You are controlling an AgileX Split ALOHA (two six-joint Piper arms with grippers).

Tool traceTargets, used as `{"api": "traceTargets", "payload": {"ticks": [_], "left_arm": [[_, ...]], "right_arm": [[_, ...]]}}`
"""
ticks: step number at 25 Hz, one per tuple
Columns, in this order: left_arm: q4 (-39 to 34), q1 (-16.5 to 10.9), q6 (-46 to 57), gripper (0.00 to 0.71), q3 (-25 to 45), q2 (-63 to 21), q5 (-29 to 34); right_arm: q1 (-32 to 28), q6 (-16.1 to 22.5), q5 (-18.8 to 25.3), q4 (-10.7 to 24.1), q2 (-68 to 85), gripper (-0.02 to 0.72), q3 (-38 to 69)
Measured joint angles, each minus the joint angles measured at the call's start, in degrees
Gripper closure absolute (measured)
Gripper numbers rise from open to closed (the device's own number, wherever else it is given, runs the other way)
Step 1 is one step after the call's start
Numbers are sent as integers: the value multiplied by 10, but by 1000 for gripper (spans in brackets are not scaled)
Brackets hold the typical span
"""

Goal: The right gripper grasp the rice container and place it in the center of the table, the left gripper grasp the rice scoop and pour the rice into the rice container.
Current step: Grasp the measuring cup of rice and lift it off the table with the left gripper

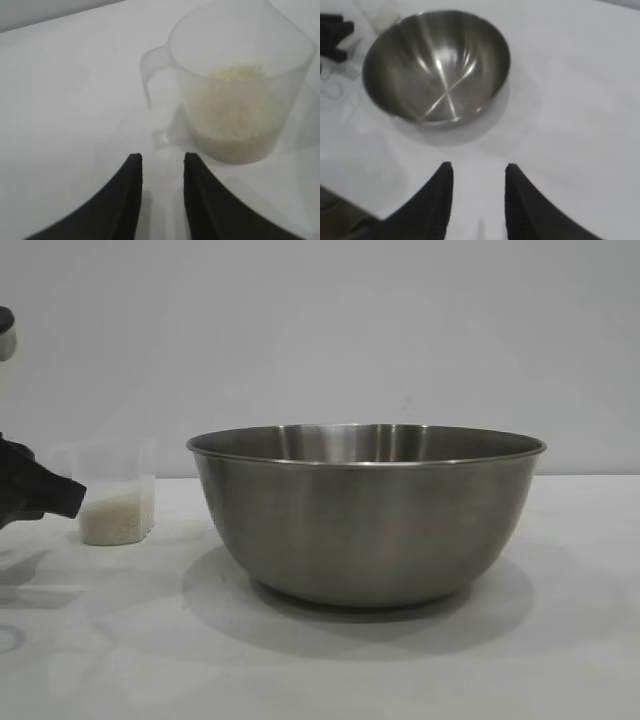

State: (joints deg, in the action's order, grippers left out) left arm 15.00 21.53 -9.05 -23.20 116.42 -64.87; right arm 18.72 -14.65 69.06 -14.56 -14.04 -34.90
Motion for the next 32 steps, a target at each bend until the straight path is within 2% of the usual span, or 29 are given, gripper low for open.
{"api": "traceTargets", "payload": {"ticks": [3,6,9,14,19,32], "left_arm": [[-31,-37,6,505,0,1,-2],[-42,-53,6,505,0,1,-2],[-54,-53,4,505,0,1,-2],[-65,-55,-4,505,-9,1,-2],[-69,-56,-11,505,-40,1,-2],[-60,-56,-22,505,-62,41,-3]], "right_arm": [[0,0,33,4,40,488,0],[0,0,39,7,62,488,0],[0,1,42,15,88,488,0],[0,1,44,57,120,488,3],[0,2,46,61,136,488,38],[0,2,46,62,147,488,40]]}}
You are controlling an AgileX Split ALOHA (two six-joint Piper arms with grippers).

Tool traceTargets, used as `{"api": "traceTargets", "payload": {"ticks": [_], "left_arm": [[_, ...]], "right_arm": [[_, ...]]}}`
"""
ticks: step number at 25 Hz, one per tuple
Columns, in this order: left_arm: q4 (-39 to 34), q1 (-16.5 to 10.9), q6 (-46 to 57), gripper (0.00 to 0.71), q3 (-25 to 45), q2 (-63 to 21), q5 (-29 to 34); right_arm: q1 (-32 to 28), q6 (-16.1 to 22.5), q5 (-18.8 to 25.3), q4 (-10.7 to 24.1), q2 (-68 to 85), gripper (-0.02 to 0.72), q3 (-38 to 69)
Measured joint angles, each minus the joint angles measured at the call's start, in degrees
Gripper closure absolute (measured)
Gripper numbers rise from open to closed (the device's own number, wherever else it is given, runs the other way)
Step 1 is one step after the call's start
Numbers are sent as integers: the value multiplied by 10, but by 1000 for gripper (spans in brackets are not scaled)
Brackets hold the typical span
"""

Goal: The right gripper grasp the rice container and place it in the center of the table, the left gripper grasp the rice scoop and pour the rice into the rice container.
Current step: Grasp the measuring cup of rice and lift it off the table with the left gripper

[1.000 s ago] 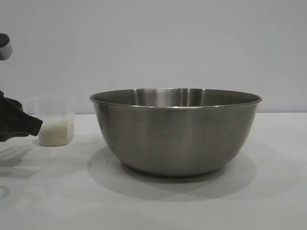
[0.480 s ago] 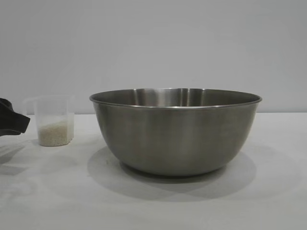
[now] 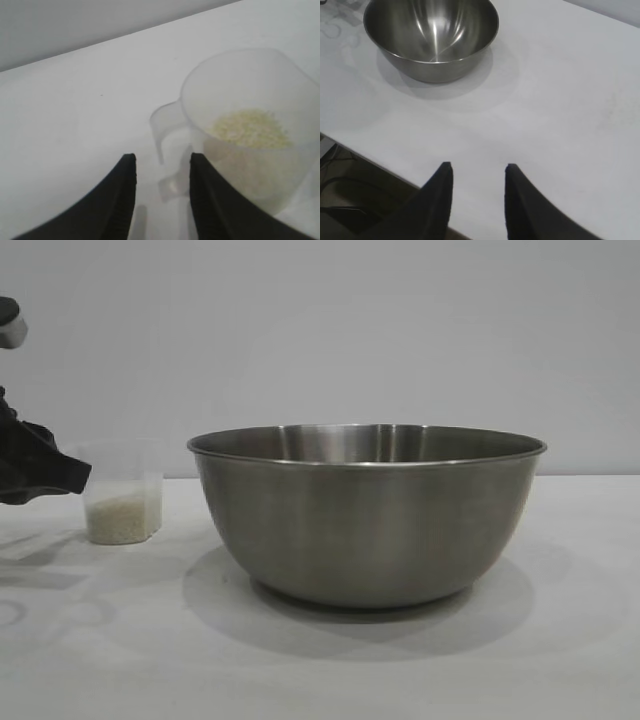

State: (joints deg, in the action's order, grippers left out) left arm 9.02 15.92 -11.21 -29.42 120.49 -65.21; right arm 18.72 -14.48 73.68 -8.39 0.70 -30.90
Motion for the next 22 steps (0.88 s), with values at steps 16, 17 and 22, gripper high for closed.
{"api": "traceTargets", "payload": {"ticks": [16,17,22], "left_arm": [[-5,-6,0,505,-17,1,0],[-9,-6,0,505,-17,1,0],[-12,-6,0,505,-31,1,0]], "right_arm": [[0,0,0,0,1,488,0],[0,0,0,0,1,488,0],[0,0,0,0,1,488,0]]}}
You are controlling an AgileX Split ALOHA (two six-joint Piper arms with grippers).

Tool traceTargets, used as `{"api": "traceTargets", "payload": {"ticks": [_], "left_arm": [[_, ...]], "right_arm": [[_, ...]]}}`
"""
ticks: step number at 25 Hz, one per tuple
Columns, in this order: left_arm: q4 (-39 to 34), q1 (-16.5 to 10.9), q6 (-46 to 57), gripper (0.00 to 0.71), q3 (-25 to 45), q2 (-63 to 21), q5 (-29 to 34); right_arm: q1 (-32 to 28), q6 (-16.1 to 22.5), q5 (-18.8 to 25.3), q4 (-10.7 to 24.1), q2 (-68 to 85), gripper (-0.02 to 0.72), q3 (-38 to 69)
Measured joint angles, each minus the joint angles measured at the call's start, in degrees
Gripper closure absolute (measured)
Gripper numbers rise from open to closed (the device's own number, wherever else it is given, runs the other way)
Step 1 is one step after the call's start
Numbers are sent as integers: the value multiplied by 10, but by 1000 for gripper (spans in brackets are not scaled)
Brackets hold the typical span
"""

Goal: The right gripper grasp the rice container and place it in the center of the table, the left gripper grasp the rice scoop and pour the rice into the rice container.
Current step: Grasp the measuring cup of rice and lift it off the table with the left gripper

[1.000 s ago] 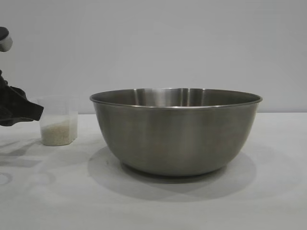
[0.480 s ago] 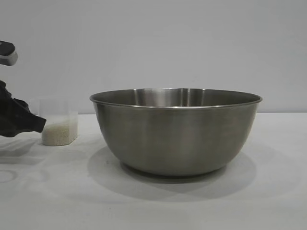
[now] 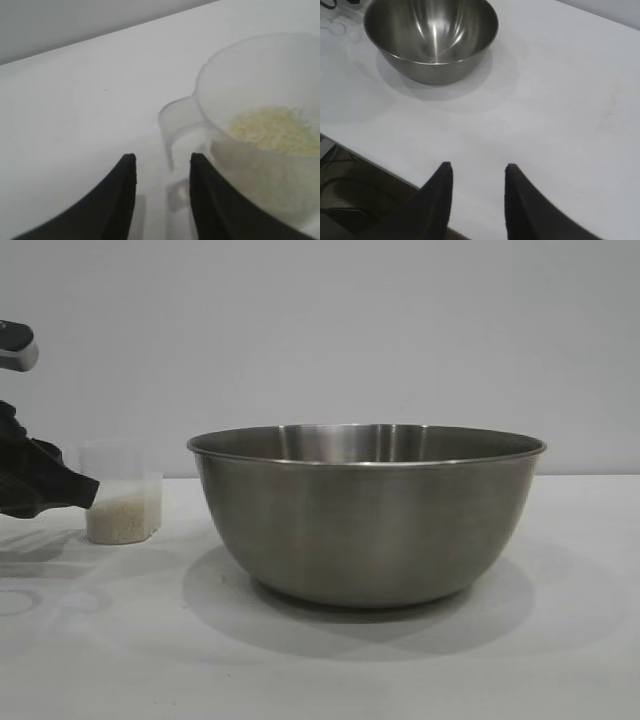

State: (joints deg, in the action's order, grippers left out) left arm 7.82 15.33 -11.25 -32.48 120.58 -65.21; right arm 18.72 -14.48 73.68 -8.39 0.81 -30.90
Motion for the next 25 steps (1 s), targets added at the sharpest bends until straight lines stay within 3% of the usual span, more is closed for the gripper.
{"api": "traceTargets", "payload": {"ticks": [4,9,17,25], "left_arm": [[0,0,-2,505,-7,0,0],[-4,0,-2,710,-9,0,0],[-53,0,-47,710,-9,-46,5],[-197,1,-214,710,-13,-151,5]], "right_arm": [[0,0,0,0,0,488,0],[0,0,0,0,0,488,0],[0,0,0,0,0,488,0],[0,0,0,0,0,488,0]]}}
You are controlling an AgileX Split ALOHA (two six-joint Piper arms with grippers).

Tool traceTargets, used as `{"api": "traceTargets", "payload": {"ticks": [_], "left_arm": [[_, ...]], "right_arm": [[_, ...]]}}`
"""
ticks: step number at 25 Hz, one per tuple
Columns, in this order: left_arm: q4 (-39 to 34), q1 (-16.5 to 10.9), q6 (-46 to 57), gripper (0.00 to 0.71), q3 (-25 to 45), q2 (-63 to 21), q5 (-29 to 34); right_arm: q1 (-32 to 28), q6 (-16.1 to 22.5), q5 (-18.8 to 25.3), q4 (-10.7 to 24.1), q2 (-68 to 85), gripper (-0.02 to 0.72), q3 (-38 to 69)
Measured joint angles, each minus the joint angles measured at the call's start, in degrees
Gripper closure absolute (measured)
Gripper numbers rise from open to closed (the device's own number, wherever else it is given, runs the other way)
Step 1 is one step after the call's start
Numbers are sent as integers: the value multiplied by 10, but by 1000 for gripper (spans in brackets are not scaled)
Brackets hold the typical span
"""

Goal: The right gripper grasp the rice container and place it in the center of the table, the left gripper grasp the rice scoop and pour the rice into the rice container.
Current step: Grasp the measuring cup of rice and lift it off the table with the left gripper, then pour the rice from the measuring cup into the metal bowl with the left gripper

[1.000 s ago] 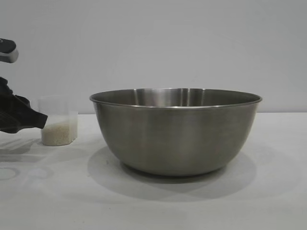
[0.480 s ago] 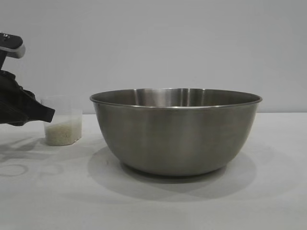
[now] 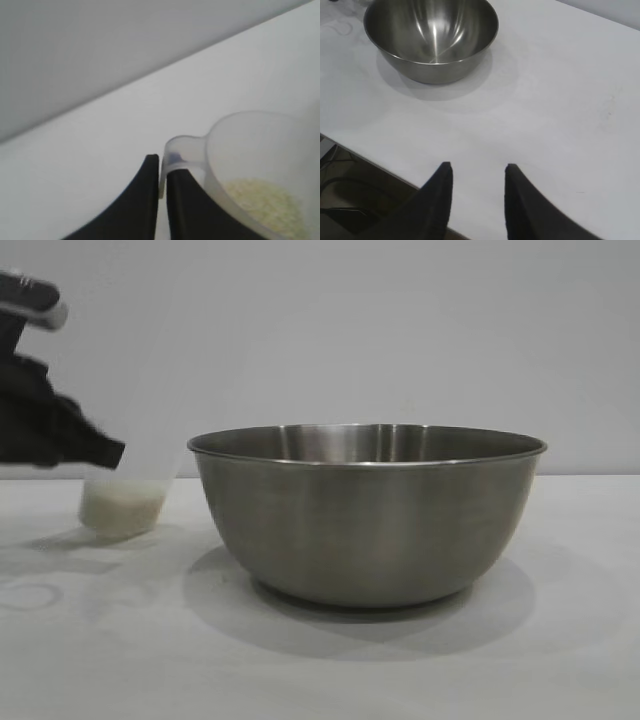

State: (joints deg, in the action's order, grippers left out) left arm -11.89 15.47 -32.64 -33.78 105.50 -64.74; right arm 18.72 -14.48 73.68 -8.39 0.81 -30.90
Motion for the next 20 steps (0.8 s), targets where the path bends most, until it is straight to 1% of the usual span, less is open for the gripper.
{"api": "traceTargets", "payload": {"ticks": [3,6,9,12,14,17,20], "left_arm": [[-21,19,-78,710,-12,-30,0],[-82,39,-163,710,-33,-48,4],[-150,58,-244,710,-55,-51,33],[-237,62,-327,710,-72,-54,83],[-281,62,-366,710,-80,-59,109],[-335,62,-409,710,-97,-63,132],[-385,62,-427,710,-115,-66,150]], "right_arm": [[0,0,0,0,0,488,0],[0,0,0,0,0,488,0],[0,0,0,0,0,488,0],[0,0,0,0,0,488,0],[0,0,0,0,0,488,0],[0,0,0,0,0,488,0],[0,0,0,0,0,488,0]]}}
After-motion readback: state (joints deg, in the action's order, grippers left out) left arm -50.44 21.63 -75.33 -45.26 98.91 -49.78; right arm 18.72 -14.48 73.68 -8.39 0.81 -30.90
